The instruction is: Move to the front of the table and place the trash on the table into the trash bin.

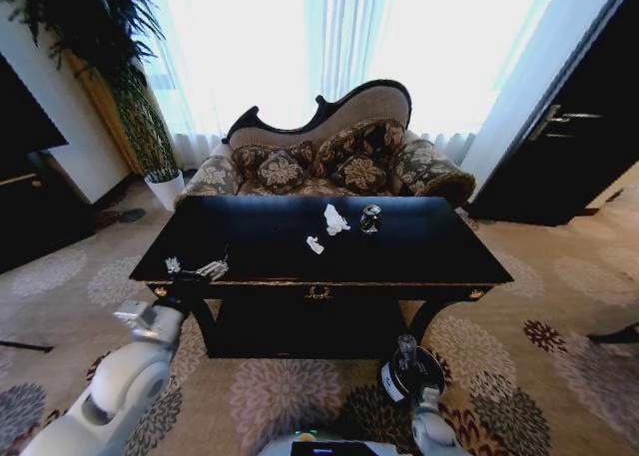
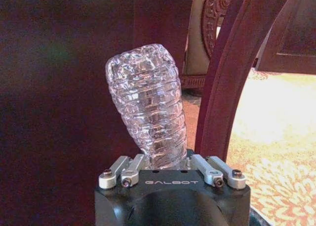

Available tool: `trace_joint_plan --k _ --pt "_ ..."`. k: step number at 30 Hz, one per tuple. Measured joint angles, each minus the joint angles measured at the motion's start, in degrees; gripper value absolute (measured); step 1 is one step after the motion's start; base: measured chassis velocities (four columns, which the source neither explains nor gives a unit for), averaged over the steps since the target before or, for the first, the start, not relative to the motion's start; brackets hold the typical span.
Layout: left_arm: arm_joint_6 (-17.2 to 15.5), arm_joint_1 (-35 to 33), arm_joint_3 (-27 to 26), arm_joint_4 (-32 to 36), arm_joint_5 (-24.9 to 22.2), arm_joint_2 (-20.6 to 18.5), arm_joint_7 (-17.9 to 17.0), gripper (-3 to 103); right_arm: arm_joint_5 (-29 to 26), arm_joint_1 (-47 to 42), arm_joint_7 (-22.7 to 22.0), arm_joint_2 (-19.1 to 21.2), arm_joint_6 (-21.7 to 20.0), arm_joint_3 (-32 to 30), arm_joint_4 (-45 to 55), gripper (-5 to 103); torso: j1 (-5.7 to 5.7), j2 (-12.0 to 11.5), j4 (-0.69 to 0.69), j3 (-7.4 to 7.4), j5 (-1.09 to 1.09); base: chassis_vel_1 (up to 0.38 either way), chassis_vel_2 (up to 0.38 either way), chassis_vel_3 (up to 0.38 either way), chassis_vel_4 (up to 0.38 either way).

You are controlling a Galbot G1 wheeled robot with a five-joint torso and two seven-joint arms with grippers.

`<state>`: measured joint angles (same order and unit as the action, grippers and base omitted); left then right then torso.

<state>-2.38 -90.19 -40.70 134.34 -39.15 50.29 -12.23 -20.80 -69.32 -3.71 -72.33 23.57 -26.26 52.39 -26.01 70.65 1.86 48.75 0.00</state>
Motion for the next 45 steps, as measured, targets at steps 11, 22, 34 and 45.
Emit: trace_joint_plan --k 11,22,34,45 --pt "4.5 -11.2 -8.0 -0.2 0.6 4.7 3.7 100 0.6 10.2 1.9 2.2 3.8 0.1 -15.0 26 0.00 0.0 -0.01 0.00 0.00 0.000 0.000 0.000 0.000" --pt "5.4 -14.6 -8.6 1.2 0.9 5.4 4.4 100 2.0 12.9 3.3 3.7 7.3 -1.0 -21.8 23 0.00 0.0 -0.01 0.00 -0.01 0.000 0.000 0.000 0.000" --pt "5.2 -13.8 -7.5 1.3 0.9 5.4 4.2 100 -0.2 8.1 3.2 0.7 6.8 -1.5 -18.9 53 0.00 0.0 0.01 0.00 -0.02 0.000 0.000 0.000 0.000" --pt "5.2 -14.5 -7.5 1.7 1.2 5.7 4.2 100 -0.9 6.2 3.4 0.1 6.7 -1.5 -16.5 96 0.00 0.0 -0.01 0.00 -0.01 0.000 0.000 0.000 0.000"
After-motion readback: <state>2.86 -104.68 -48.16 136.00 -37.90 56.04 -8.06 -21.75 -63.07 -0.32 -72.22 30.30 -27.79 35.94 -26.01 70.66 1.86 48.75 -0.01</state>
